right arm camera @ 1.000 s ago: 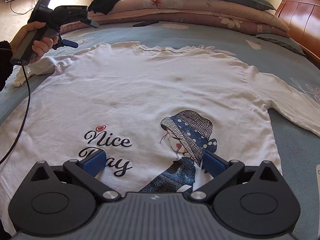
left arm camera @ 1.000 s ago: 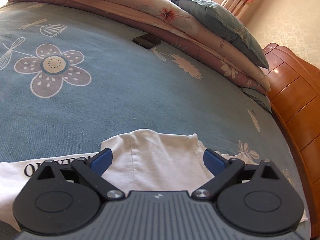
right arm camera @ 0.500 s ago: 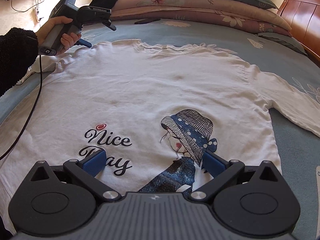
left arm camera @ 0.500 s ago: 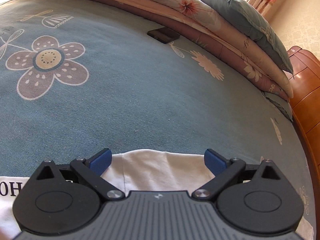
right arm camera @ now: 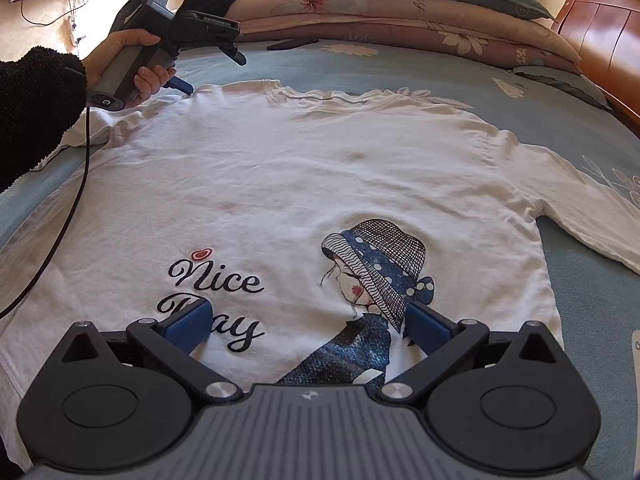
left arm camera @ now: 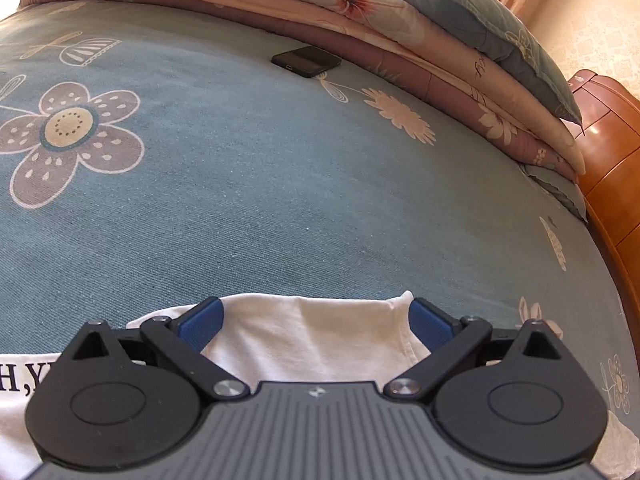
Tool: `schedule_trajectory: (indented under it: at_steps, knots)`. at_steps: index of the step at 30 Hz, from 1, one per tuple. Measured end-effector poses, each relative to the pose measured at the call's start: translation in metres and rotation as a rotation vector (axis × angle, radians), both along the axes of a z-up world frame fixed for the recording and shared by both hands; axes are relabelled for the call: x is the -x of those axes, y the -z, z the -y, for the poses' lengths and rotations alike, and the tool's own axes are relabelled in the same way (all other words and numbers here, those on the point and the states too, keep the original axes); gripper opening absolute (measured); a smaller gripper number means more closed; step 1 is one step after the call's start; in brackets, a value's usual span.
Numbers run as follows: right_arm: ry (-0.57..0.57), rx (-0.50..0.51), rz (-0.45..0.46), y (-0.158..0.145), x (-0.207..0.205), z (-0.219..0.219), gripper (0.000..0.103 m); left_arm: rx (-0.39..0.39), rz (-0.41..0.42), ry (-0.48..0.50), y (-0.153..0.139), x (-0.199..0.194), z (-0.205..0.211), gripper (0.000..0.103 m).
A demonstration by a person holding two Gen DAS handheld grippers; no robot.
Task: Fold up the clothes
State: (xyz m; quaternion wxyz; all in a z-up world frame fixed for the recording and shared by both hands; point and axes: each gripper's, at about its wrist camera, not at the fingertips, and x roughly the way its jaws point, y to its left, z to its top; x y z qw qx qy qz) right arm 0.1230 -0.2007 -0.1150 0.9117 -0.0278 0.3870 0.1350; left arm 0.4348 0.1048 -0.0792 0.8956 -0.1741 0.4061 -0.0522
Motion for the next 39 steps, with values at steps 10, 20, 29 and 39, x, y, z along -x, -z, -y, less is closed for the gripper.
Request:
schedule_trajectory:
  at_steps: [10, 20, 29, 39]
  knots:
    - [0.022, 0.011, -0.022, -0.001, -0.002, -0.004, 0.103, -0.043, 0.049, 0.299, -0.049, 0.127, 0.047, 0.099]
    - [0.052, 0.015, -0.039, -0.002, -0.001, -0.005, 0.103, -0.137, -0.076, 0.331, 0.01, 0.178, 0.07, 0.1]
    - [0.039, 0.022, -0.034, -0.002, 0.0, -0.005, 0.103, -0.164, -0.017, 0.213, 0.016, 0.152, 0.041, 0.101]
    - [0.035, -0.097, 0.02, -0.016, 0.015, 0.012, 0.103, -0.133, 0.005, 0.181, 0.001, 0.163, 0.032, 0.102]
